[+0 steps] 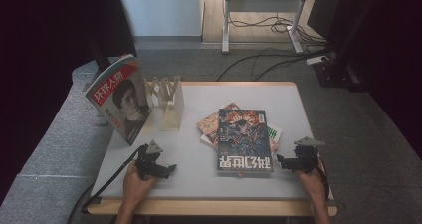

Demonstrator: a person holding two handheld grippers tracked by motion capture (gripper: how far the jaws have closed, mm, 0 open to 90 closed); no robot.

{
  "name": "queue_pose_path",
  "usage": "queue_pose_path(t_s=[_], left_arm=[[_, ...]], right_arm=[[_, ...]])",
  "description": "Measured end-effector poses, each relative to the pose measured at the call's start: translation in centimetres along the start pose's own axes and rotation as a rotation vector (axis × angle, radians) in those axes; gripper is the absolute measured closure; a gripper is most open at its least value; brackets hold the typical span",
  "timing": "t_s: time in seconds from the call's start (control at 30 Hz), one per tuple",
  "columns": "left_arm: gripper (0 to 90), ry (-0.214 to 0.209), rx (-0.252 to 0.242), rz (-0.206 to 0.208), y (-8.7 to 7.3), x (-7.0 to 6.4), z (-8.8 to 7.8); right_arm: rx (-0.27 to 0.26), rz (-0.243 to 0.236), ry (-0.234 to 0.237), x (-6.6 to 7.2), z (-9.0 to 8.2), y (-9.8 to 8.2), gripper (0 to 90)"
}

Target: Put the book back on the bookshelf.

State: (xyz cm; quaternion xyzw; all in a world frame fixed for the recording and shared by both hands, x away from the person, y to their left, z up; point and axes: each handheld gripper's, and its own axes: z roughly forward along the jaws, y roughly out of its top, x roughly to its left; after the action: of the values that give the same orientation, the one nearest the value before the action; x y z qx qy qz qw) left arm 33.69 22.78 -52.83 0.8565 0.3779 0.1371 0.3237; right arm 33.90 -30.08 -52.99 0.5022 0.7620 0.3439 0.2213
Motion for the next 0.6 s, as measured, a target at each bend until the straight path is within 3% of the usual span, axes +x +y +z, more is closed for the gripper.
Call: queue_pose_path(t_s=[0.6], left_arm=[[0.0,0.001,0.0,0.001,0.0,0.0,0.0]], right_arm=[[-0.049,-0.034,0.095,3.0,-0.7,3.2,1.2]])
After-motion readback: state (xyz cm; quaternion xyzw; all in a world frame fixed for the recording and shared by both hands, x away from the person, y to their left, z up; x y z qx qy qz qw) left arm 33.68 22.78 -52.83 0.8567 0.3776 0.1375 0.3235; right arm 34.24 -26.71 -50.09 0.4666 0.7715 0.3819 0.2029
